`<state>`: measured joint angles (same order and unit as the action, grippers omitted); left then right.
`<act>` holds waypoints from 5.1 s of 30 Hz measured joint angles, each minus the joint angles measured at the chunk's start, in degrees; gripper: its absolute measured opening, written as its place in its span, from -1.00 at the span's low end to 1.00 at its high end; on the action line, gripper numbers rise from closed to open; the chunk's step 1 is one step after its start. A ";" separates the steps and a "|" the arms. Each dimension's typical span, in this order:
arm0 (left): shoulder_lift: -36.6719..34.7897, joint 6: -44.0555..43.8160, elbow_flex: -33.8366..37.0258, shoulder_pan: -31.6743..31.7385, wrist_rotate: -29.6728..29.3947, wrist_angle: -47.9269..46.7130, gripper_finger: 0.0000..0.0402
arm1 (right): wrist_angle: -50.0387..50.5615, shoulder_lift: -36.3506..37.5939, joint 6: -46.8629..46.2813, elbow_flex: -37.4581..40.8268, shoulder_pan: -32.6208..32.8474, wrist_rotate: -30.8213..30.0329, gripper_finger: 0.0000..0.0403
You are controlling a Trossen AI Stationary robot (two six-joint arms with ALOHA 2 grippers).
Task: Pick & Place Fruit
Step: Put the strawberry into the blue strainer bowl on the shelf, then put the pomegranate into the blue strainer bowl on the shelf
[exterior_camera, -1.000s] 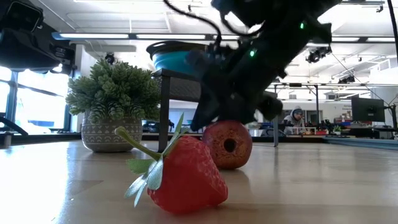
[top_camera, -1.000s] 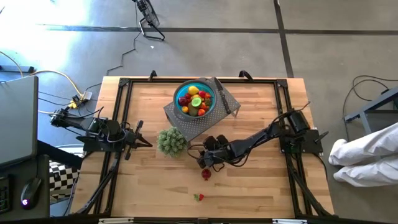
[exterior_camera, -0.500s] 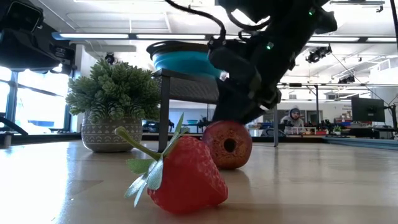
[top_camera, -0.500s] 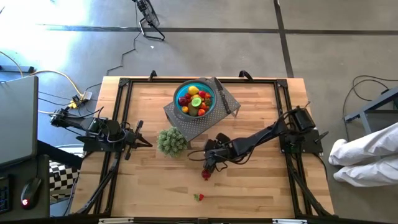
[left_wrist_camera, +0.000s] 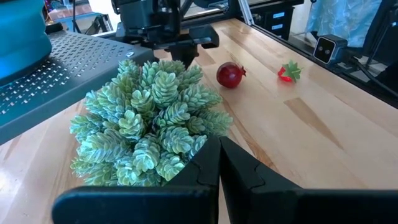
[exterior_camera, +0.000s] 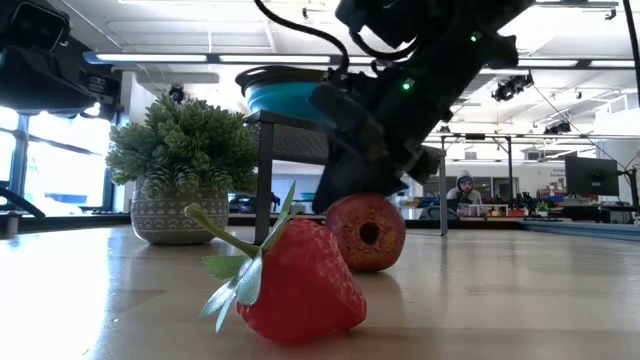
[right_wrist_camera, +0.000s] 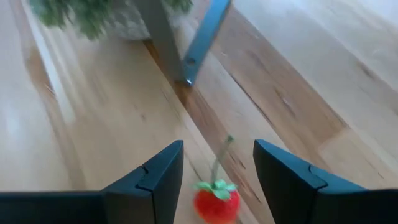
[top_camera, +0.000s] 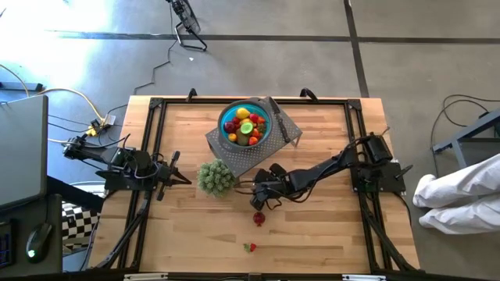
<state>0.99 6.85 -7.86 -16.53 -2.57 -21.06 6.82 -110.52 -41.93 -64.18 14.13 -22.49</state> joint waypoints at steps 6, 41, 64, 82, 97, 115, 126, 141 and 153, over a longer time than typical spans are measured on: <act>-0.01 0.04 0.00 0.01 0.01 -0.04 -0.99 | -2.35 -1.21 0.20 -0.02 0.02 -0.04 -0.07; -0.01 0.17 0.00 0.01 0.00 -0.15 -0.99 | -5.39 -4.14 1.25 -0.02 0.11 -1.61 -0.86; -0.02 0.15 0.00 0.02 0.00 -0.17 -0.99 | -8.58 4.43 3.44 -0.02 2.47 -6.71 -0.98; -0.02 0.03 0.00 0.01 0.00 -0.15 -0.99 | -29.34 16.97 34.55 -0.02 3.77 -25.38 -0.98; -0.01 0.25 0.00 0.01 0.00 -0.15 -0.99 | -29.21 17.63 42.20 -0.02 -10.68 -20.80 -0.98; 0.00 0.59 0.00 0.02 0.00 -0.15 -0.99 | -17.11 19.43 35.94 -0.02 -18.25 -15.84 -0.96; -0.02 0.59 0.00 0.00 0.00 -0.15 -0.99 | -17.56 19.80 36.45 -0.02 -17.52 -16.20 -0.42; -0.02 0.57 0.00 0.02 -0.02 -0.13 -0.99 | -21.14 25.67 39.12 -0.02 -3.04 -13.96 -0.43; -0.02 0.55 0.00 0.00 -0.02 -0.09 -0.99 | -17.59 25.57 32.95 -0.02 9.06 -10.41 -0.48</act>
<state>0.97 7.40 -7.86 -16.53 -2.59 -21.15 -10.76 -84.95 -8.98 -64.20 23.19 -32.90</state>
